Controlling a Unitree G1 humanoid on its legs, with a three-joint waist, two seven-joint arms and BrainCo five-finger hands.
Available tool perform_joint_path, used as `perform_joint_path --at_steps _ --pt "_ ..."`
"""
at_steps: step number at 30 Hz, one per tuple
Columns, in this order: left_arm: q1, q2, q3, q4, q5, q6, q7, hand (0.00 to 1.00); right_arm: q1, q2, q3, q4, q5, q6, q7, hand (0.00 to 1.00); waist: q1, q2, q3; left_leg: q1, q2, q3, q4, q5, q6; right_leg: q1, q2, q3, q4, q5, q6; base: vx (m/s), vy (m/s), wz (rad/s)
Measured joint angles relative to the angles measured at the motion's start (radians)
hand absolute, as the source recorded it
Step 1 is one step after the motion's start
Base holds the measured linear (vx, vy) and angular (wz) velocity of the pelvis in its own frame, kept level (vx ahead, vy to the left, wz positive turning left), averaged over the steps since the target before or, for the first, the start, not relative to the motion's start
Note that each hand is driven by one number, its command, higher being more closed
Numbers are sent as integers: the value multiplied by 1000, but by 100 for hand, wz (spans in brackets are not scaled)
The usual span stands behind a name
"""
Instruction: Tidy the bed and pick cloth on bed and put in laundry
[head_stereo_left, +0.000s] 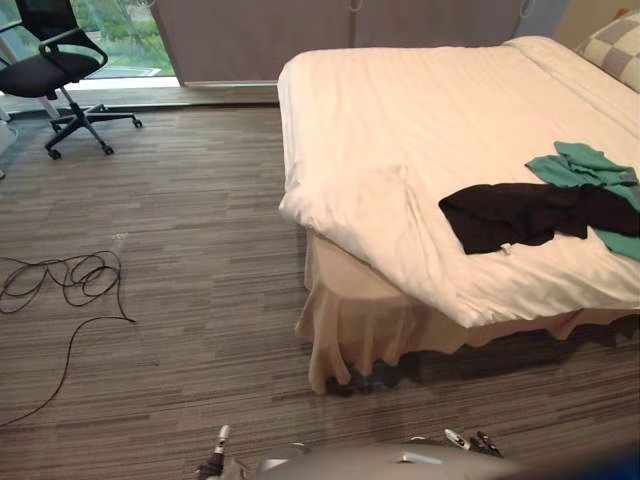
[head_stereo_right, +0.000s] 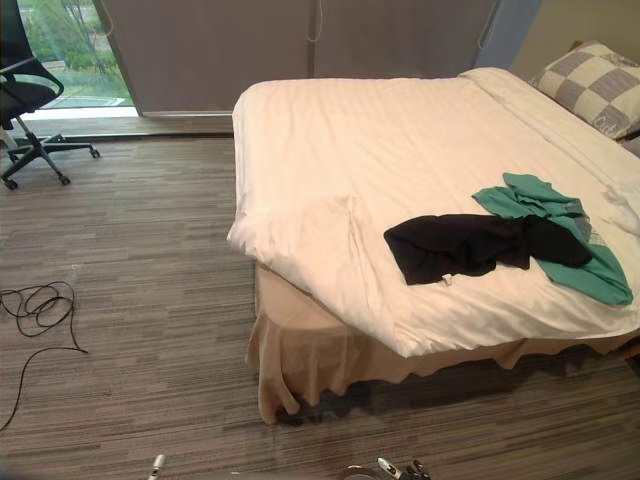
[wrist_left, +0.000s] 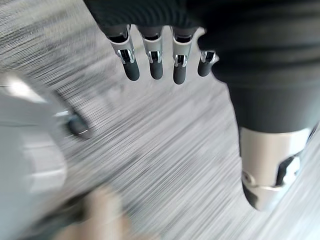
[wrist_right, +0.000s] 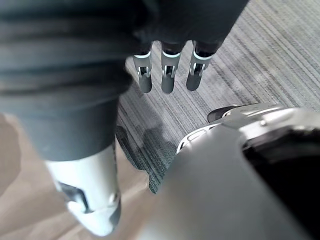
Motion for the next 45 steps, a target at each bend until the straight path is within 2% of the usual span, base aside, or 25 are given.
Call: perform_joint_path --at_steps 2,3,5,7,9,11,13,15,18,21,23,25,28,30,31,33,36,37,39,40,41,43,45 --pt "-21 47 37 -93 14 -11 57 0 23 -1 -11 -19 0 5 12 0 4 14 -8 11 9 17 -20 6 -5 -4 7 6 -4 1 -5 -67 -41 -19" --pt "-51 104 83 -172 74 -11 99 0 40 -2 -11 -32 0 5 23 0 8 25 -15 9 20 30 -26 1 -15 -7 20 16 -14 3 -9 -32 -78 -33" --pt "-118 223 134 -258 165 -10 130 0 68 -4 -11 -54 0 3 34 0 9 37 -22 6 37 61 -30 -3 -19 -11 37 25 -25 10 -26 -9 -90 -28" --pt "-258 394 207 -320 295 2 113 0 102 -1 -19 -54 22 -13 40 0 -9 45 -37 -8 69 146 -18 -4 -31 -19 51 29 -38 12 -29 36 -80 -4" --pt "-379 496 222 -322 389 2 63 0 129 -2 -38 -53 35 -23 41 0 -11 52 -50 -9 76 171 -13 -6 -42 -31 59 53 -32 19 -33 89 -24 -21" --pt "-472 571 189 -323 478 -2 22 0 154 1 -58 -51 39 -28 44 0 -13 68 -70 -10 78 187 -8 -1 -50 -40 64 70 -30 21 -35 133 11 -22" --pt "-539 640 122 -322 567 -22 -21 0 163 9 -77 -50 40 -30 52 0 -31 61 -81 -11 76 195 1 -2 -51 -42 69 83 -27 21 -35 126 3 -9" --pt "-601 708 36 -332 676 -122 -105 0 175 23 -98 -50 42 -41 62 0 -39 63 -82 -6 71 220 4 -4 -54 -50 73 117 -26 20 -36 111 23 -25" --pt "-651 749 -94 -379 788 -204 -151 0 185 40 -150 -50 42 -41 69 0 -41 69 -82 12 69 244 5 -5 -56 -47 76 140 -27 20 -36 90 12 -29" --pt "-692 748 -224 -453 869 -209 -169 0 184 47 -176 -47 41 -40 73 0 -58 74 -79 25 70 260 5 -10 -62 -49 80 168 -27 20 -37 68 19 -20" --pt "-715 746 -302 -468 926 -167 -175 0 183 47 -206 -39 41 -38 84 0 -68 78 -77 33 69 273 5 -11 -63 -49 82 187 -27 21 -38 16 4 -31" --pt "-752 746 -394 -465 997 -91 -184 0 183 46 -236 -33 41 -27 93 0 -95 80 -73 45 69 294 4 -11 -63 -50 86 199 -31 27 -46 6 -2 -28" --pt "-792 742 -488 -463 1047 -9 -214 0 183 38 -250 -29 40 -11 108 0 -122 80 -65 44 66 305 3 -11 -63 -62 88 224 -35 31 -46 -35 -8 -32" --pt "-819 723 -535 -460 1099 36 -222 0 183 32 -250 -29 40 -3 110 0 -126 89 -48 44 66 326 2 -11 -63 -77 90 242 -38 45 -48 -51 -3 -33" --pt "-836 706 -571 -453 1148 69 -224 0 183 26 -250 -29 40 4 111 0 -139 95 -31 33 64 328 2 -12 -62 -87 93 247 -49 55 -43 -107 -4 -13" --pt "-841 701 -613 -440 1185 107 -242 0 177 11 -250 -27 40 15 115 0 -161 108 -22 3 64 328 2 -25 -55 -122 98 267 -51 58 -38 -97 -1 -17" --pt "-844 664 -644 -412 1189 186 -243 0 163 -11 -249 -34 41 18 127 0 -171 120 15 -28 63 348 7 -31 -51 -176 104 303 -37 75 -34 -81 -3 -30" --pt "-845 656 -646 -407 1189 200 -243 0 161 -14 -248 -35 41 18 129 0 -173 120 24 -33 62 352 9 -31 -50 -187 105 311 -28 75 -34 -136 -7 -28" --pt "-844 621 -645 -381 1188 259 -238 0 144 -33 -232 -50 42 16 132 0 -182 129 52 -75 61 378 29 -34 -42 -257 102 341 28 66 -31 -178 -9 -30" --pt "-844 619 -645 -382 1188 269 -234 0 133 -39 -219 -60 42 14 134 0 -183 129 65 -91 59 382 39 -36 -38 -284 98 351 53 59 -31 -224 -3 -25" --pt "-846 601 -643 -382 1178 299 -203 0 104 -52 -190 -87 46 5 139 0 -195 134 87 -143 44 397 56 -34 -28 -367 83 360 120 41 -25 -220 3 -12" --pt "-851 577 -642 -382 1164 335 -164 0 69 -64 -163 -110 83 -8 149 0 -201 135 115 -184 29 409 63 -28 -19 -440 71 383 175 31 -24 -177 -6 -11" --pt "-859 541 -634 -383 1131 379 -120 0 22 -65 -139 -157 113 -39 159 0 -202 123 165 -236 28 434 94 -27 -17 -510 60 393 225 26 -27 -134 -54 -14"
